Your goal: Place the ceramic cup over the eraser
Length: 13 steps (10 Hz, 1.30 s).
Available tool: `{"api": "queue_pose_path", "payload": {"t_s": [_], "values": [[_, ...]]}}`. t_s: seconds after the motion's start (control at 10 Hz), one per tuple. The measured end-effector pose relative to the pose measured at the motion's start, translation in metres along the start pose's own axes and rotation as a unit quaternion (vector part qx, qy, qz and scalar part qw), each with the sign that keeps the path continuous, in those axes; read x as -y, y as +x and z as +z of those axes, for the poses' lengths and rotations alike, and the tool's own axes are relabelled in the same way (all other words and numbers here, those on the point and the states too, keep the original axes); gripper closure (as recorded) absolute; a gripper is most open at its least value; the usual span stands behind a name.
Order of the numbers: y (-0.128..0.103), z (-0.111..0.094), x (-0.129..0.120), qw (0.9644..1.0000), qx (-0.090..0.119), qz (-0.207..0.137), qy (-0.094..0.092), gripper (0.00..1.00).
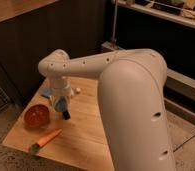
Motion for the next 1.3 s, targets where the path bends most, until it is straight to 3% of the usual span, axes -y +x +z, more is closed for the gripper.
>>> {"api": "queue_pose_path", "payload": {"t_s": [0.1,0.5,0.7,1.1,1.3], "values": [[-0.0016,-0.0005,-0.0053,1.0000,0.002,-0.005,-0.003,0.29],[0.0014,0.0044,0.0041,0.9992,-0.005,-0.012,0.038,0.27],[0.0020,0.0054,0.0016,0.9987,-0.007,-0.013,0.049,0.27],[0.0015,0.0060,-0.0032,0.9986,-0.008,-0.012,0.050,0.27],[-0.0001,-0.0014,-0.0029,0.9992,-0.006,-0.004,0.040,0.27]]}}
